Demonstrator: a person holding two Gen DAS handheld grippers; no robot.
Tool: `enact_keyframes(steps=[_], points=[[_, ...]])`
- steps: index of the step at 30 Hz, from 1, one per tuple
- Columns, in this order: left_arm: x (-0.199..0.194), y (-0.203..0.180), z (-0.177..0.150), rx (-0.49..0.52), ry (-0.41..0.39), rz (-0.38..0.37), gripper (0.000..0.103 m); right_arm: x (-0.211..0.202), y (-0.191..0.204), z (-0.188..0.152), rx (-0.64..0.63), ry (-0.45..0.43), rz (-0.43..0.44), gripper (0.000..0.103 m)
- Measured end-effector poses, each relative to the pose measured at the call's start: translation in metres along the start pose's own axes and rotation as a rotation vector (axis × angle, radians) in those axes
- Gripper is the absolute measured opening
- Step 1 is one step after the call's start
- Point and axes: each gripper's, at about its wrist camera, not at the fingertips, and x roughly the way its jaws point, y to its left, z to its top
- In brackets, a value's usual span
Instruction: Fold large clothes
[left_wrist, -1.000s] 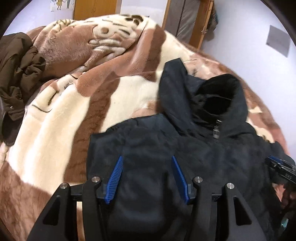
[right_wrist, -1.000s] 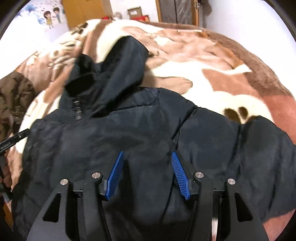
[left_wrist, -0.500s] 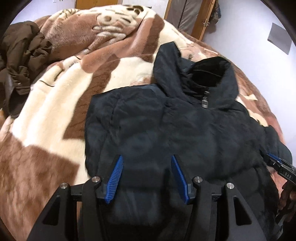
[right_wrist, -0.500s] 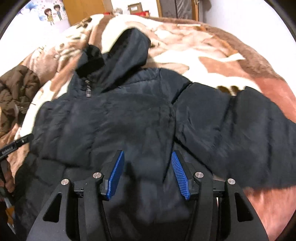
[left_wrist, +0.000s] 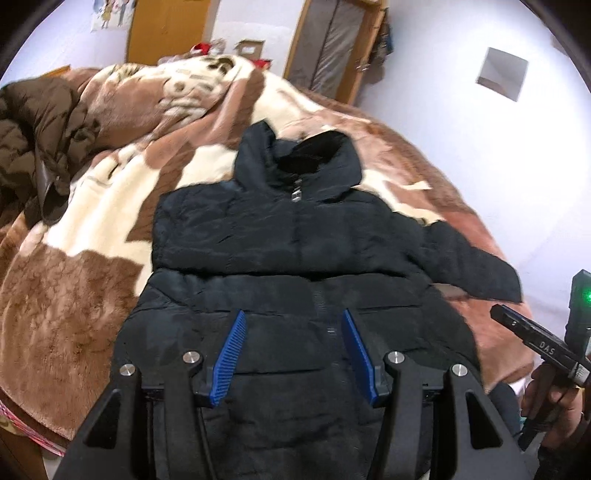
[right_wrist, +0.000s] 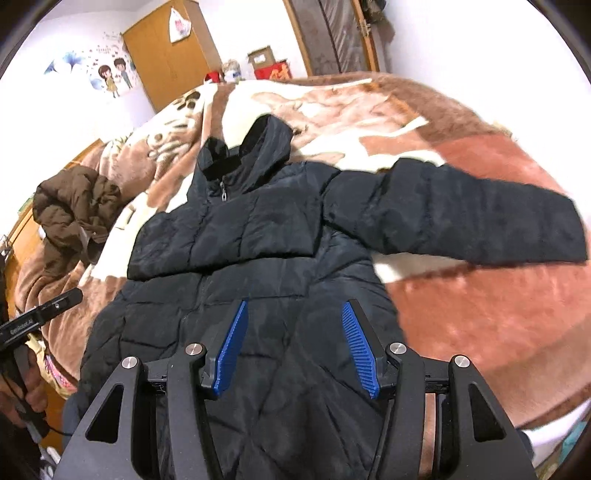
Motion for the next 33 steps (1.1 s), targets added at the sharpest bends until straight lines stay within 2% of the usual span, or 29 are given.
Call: enact_keyframes(steps=[6, 11, 23, 33], points=[[-0.023, -0.035, 0.013, 0.034, -0.052, -0.058, 0.056, -0.035, -0.018, -0.005, 0.045, -0.055, -0.010, 0.054], [-0.032, -0.055, 0.026, 0.075, -0.102, -0.066, 0.056, -0.045, -0.035, -0.006, 0.080, -0.077, -0.032, 0.054], [0.008, -0.041, 0.034, 0.051, -0.044, -0.003, 0.056, -0.021, -0.099, -0.002, 0.232, -0.054, -0.086, 0.055], [0.062, -0.032, 0.031, 0.055, 0.023, 0.023, 0.056, 0.030, -0.191, 0.007, 0.394, -0.002, -0.191, 0.057]])
